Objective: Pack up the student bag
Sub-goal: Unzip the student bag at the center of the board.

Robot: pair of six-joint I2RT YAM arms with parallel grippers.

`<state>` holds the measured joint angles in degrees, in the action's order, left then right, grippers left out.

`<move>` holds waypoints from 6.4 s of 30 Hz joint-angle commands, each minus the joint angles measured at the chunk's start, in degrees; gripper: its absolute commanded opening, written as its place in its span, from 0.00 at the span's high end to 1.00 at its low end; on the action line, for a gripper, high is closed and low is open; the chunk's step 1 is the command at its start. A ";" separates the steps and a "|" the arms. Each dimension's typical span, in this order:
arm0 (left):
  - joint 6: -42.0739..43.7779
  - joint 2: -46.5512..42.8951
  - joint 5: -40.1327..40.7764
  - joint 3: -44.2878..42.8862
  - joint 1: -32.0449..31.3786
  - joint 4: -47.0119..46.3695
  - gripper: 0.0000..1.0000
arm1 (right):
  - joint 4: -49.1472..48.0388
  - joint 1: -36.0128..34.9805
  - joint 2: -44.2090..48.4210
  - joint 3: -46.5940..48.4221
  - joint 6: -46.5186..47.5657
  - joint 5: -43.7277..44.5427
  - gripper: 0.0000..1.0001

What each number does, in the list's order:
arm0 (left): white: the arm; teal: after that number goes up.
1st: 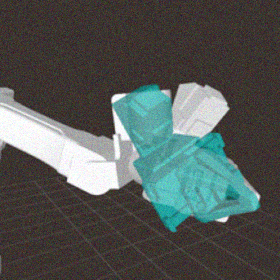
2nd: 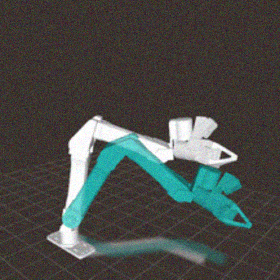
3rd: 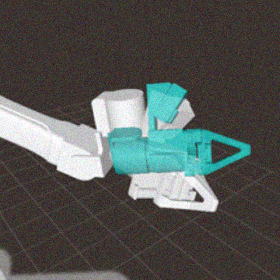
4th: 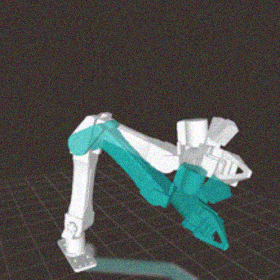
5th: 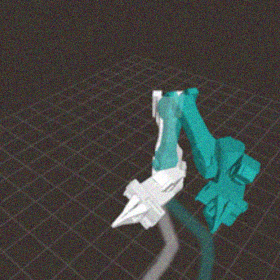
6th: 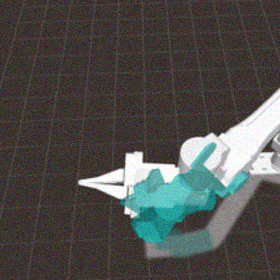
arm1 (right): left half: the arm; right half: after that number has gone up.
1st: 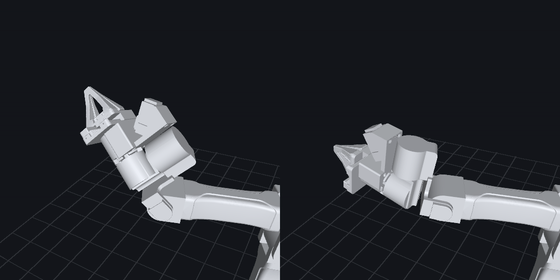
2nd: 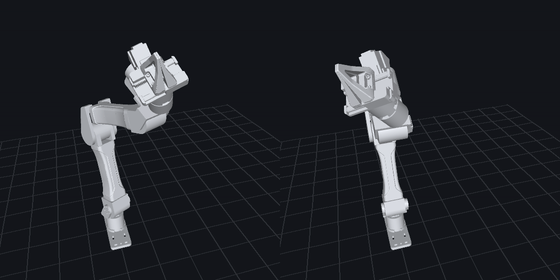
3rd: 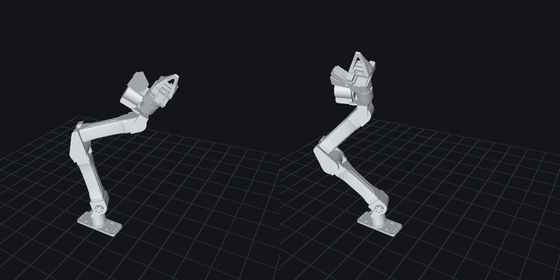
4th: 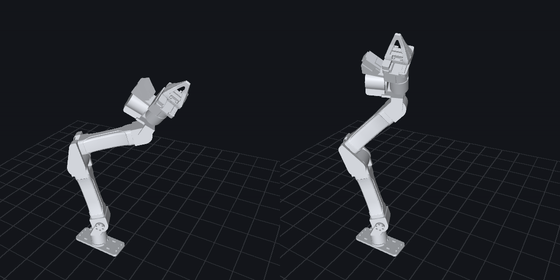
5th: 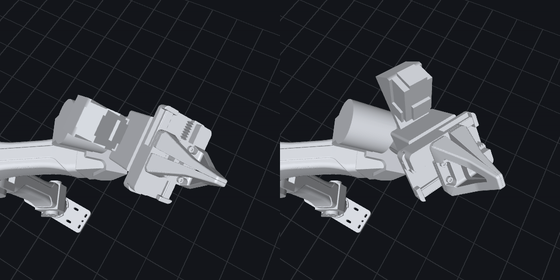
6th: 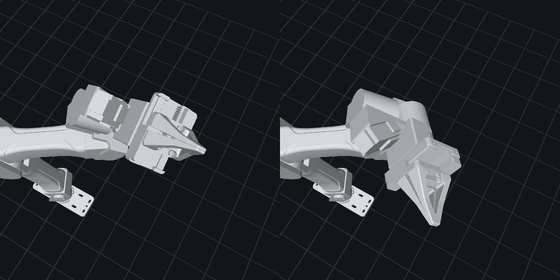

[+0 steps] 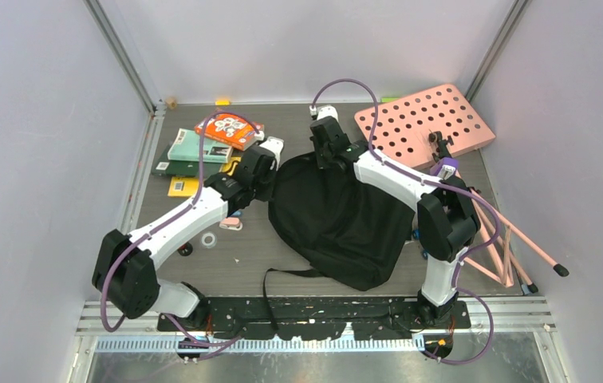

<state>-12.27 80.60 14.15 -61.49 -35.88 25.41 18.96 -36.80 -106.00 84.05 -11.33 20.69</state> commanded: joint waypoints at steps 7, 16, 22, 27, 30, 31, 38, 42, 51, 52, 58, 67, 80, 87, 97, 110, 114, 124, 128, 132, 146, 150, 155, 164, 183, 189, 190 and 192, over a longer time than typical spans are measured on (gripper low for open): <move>-7.14 -7.59 -10.60 4.61 0.17 6.01 1.00 | 0.65 1.78 1.56 5.88 -1.24 5.06 1.00; -14.68 -12.21 -19.55 12.56 0.15 1.98 1.00 | 0.89 2.52 0.29 7.96 -3.73 3.59 0.99; -21.24 -14.03 -22.94 15.83 -0.04 -2.95 1.00 | 2.30 2.52 1.58 8.98 -4.41 1.84 0.76; -24.06 -15.58 -22.06 16.15 -0.05 -5.25 1.00 | 0.69 2.47 5.58 5.68 -5.70 -4.40 0.31; -24.95 -16.33 -21.56 16.26 -0.05 -5.28 1.00 | 2.68 2.20 8.92 3.46 -6.29 -7.50 0.27; -25.11 -16.58 -21.43 16.42 -0.01 -5.35 1.00 | 3.70 2.18 9.73 2.90 -7.18 -8.49 0.27; -25.16 -16.63 -21.85 17.19 -0.07 -5.93 1.00 | 5.04 0.71 17.07 -4.57 -20.12 -10.91 0.25; -24.65 -15.97 -23.36 16.74 -0.05 -5.63 1.00 | 1.14 -3.23 18.74 -9.03 -24.41 -12.71 0.25; -24.65 -17.21 -20.26 20.37 -0.02 -5.94 1.00 | 1.08 -11.80 12.68 -6.87 -24.91 -13.27 0.27; -24.79 -17.24 -20.22 20.97 0.01 -6.24 1.00 | 1.12 -12.38 12.19 -6.26 -24.85 -13.14 0.27; -25.43 -18.01 -20.72 22.87 -0.03 -7.48 1.00 | 1.03 -16.73 5.93 -3.16 -27.63 -11.80 0.27; -25.13 -19.11 -20.88 23.46 0.01 -7.82 1.00 | 5.29 -20.37 -0.46 1.85 -24.92 -3.27 0.26; -26.17 -19.71 -22.86 24.55 -0.02 -9.87 1.00 | 3.15 -20.77 -1.78 2.56 -25.39 -2.34 0.98; -28.90 -22.12 -23.68 27.56 -2.19 -13.90 1.00 | -0.23 -20.57 0.32 2.21 -25.69 -2.37 1.00; -33.09 -24.29 -19.19 29.52 -10.74 -16.66 1.00 | -0.43 -19.95 -0.29 4.62 -25.37 -3.49 1.00; -40.04 -22.59 -10.96 31.76 -22.23 -21.54 1.00 | -0.72 -19.64 -0.78 5.42 -24.35 -2.51 1.00; -40.63 -21.24 -10.71 31.79 -23.73 -23.17 1.00 | -1.75 -19.63 -0.39 4.54 -23.35 -2.87 1.00; -39.44 -18.26 -11.11 30.12 -26.95 -27.34 1.00 | -3.16 -19.34 0.73 2.65 -21.44 -3.28 1.00; -40.36 -18.76 -11.52 28.89 -27.78 -24.40 1.00 | -3.22 -18.92 0.95 2.71 -19.87 -4.35 1.00; -41.31 -19.49 -9.68 26.92 -27.82 -16.99 0.94 | -2.36 -18.63 2.31 2.86 -18.10 -5.39 0.88; -36.73 -24.72 -3.75 17.56 -22.99 9.53 0.33 | 5.60 -16.84 16.93 -4.45 -15.52 5.04 0.31; -35.12 -24.93 -7.91 17.01 -16.10 9.46 0.33 | 6.64 -16.76 21.59 -8.93 -17.51 4.09 0.30; -34.52 -26.23 -8.59 17.82 -10.53 5.05 0.31 | 6.12 -16.77 29.86 -16.22 -21.55 -0.75 0.31; -34.40 -23.13 -10.19 20.67 -3.02 -2.41 0.34 | 9.54 -23.40 35.28 -22.79 -30.42 -2.71 0.32; -34.41 -20.05 -13.63 26.11 2.60 -10.92 0.33 | 29.51 -43.11 8.26 -2.35 -29.17 20.30 0.25; -33.83 -18.39 -13.72 25.56 3.01 -12.08 0.33 | 36.21 -44.14 1.22 3.40 -29.10 22.74 0.32; -33.74 -17.93 -13.86 25.42 3.06 -12.32 0.33 | 36.89 -44.23 0.70 3.75 -28.99 23.00 0.34; -33.61 -16.90 -13.89 25.29 3.08 -12.97 0.33 | 37.85 -44.50 -0.80 4.78 -28.86 23.38 0.35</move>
<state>-47.27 62.30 0.80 -35.64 -33.23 16.62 52.07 -80.27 -105.21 84.97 -40.45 40.12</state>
